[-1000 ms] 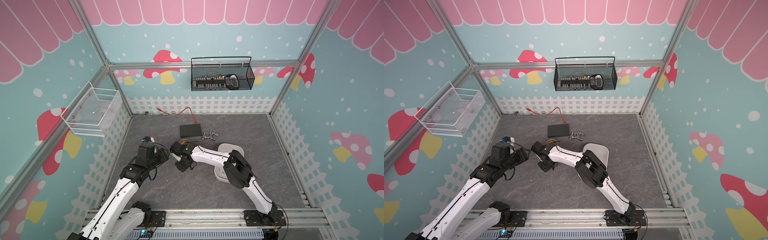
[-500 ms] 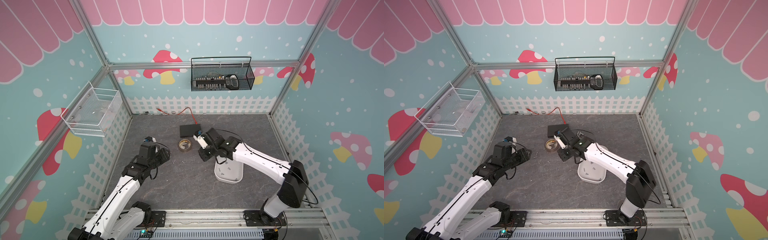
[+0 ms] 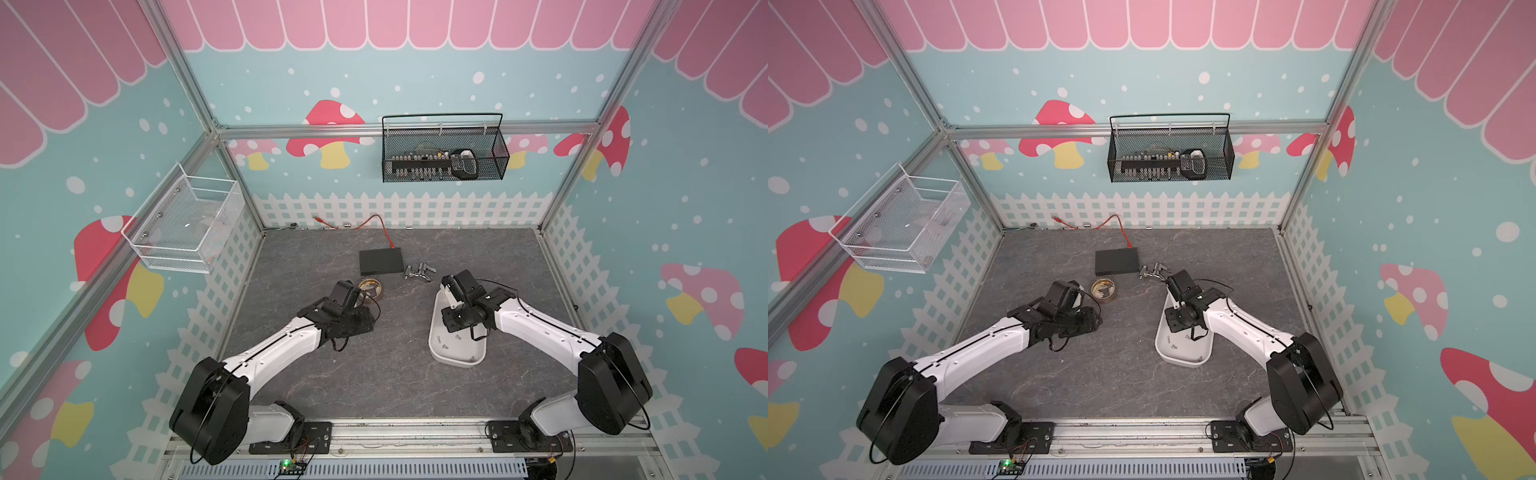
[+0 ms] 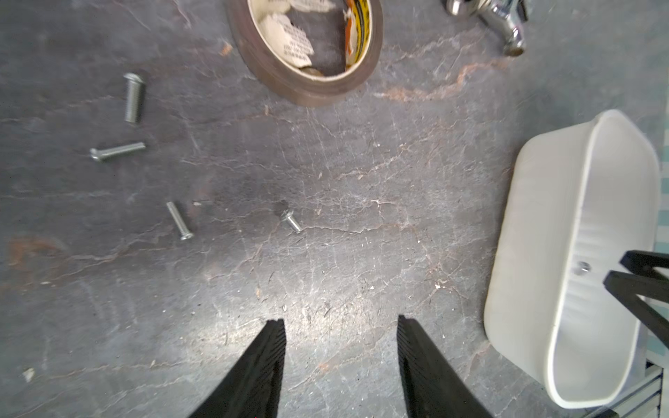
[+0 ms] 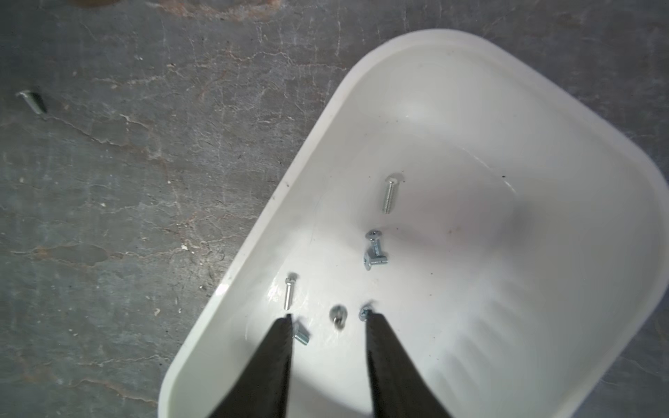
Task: Put the screws on the desktop into the storage box
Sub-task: Place the screw in the storage box, then pick up the screw from the center of the board.
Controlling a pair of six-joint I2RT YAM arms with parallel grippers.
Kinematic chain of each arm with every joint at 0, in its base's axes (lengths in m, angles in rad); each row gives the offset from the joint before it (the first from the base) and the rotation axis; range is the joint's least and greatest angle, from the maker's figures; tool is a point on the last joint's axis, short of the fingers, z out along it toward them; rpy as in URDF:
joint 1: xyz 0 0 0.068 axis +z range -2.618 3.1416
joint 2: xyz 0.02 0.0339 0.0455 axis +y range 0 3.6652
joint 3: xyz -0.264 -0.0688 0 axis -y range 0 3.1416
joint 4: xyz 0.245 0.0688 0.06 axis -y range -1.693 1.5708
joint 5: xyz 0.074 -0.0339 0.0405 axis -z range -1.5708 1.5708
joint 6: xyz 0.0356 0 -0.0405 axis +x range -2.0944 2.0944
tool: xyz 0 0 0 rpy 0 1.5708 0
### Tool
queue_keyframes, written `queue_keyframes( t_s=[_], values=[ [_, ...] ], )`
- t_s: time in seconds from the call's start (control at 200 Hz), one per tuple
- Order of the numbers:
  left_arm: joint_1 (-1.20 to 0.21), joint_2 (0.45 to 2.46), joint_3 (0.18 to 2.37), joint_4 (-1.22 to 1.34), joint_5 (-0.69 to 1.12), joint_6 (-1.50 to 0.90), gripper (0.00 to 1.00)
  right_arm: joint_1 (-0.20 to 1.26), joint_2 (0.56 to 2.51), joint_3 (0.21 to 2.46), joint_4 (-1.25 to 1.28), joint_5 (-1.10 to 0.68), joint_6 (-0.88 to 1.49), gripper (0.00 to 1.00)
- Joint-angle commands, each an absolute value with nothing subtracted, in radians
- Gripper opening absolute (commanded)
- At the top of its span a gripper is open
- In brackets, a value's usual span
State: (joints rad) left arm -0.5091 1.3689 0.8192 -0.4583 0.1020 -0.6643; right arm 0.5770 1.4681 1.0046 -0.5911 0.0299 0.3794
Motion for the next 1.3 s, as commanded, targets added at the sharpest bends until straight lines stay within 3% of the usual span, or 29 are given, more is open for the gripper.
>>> queue_keyframes(
  t_s=[0.0,0.16,0.495,0.801,1.296],
  values=[
    [-0.526,1.432,0.868,-0.453,0.09,-0.703,0.53,0.572,1.43,1.011,-0.555,0.005,0.398,0.51],
    [-0.546,1.56,0.936,-0.479,0.066,-0.717,0.47,0.572,1.411,1.006,-0.533,-0.032,0.387,0.51],
    [-0.551,1.703,1.052,-0.614,-0.126,-0.689,0.46,0.572,1.395,0.988,-0.532,-0.017,0.382,0.51],
    [-0.544,1.771,1.076,-0.614,-0.13,-0.668,0.46,0.572,1.411,0.987,-0.529,-0.021,0.38,0.51],
    [-0.536,1.847,1.101,-0.622,-0.126,-0.643,0.34,0.572,1.446,0.965,-0.514,-0.06,0.378,0.5]
  ],
)
